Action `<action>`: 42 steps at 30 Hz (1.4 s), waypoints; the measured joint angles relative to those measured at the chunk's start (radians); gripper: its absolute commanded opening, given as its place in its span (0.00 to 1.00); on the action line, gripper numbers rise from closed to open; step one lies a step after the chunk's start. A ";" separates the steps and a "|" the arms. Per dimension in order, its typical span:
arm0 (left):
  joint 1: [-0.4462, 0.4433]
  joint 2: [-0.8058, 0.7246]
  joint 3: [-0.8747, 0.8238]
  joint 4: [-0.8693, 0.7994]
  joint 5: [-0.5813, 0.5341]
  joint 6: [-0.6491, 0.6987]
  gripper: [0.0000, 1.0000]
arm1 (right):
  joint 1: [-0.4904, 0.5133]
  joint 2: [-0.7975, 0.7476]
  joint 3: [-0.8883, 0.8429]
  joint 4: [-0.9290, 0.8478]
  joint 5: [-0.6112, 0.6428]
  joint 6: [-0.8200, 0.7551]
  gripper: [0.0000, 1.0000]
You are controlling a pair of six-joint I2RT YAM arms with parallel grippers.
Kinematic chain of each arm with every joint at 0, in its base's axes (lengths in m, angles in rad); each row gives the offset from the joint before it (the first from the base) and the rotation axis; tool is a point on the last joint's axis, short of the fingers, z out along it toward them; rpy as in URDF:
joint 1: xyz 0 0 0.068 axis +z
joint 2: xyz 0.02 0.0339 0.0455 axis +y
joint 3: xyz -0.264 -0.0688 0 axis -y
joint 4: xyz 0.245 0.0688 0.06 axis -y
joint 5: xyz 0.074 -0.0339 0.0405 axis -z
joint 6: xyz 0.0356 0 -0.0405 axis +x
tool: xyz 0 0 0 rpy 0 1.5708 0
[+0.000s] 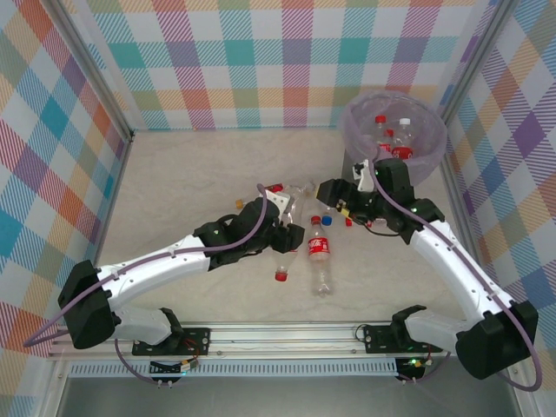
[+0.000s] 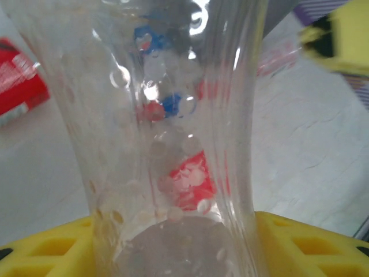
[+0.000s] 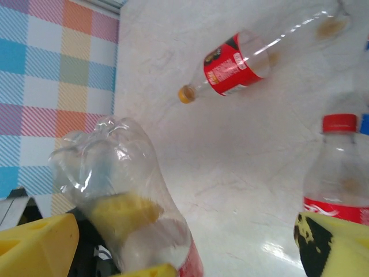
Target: Put the plastic bottles in the bin
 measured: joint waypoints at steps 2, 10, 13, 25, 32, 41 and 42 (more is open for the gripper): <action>0.002 0.006 0.000 0.032 0.028 0.023 0.59 | 0.009 0.029 -0.002 0.058 -0.027 0.021 0.96; 0.012 0.050 0.000 0.105 0.101 0.045 0.59 | 0.021 0.099 -0.002 0.173 -0.099 0.043 0.93; 0.016 0.058 0.000 0.119 0.115 0.038 0.59 | 0.019 0.114 -0.002 0.203 -0.115 0.048 0.89; 0.023 0.080 0.000 0.153 0.187 0.016 0.63 | 0.021 0.193 0.022 0.240 -0.151 0.053 0.69; 0.042 0.083 0.002 0.179 0.173 -0.009 1.00 | 0.019 0.196 0.142 0.082 -0.059 -0.023 0.58; 0.053 -0.027 0.021 0.115 0.129 -0.016 1.00 | -0.074 0.204 0.436 -0.153 0.101 -0.180 0.54; 0.053 -0.053 0.018 0.111 0.122 -0.026 1.00 | -0.095 0.210 0.501 -0.168 0.121 -0.204 0.54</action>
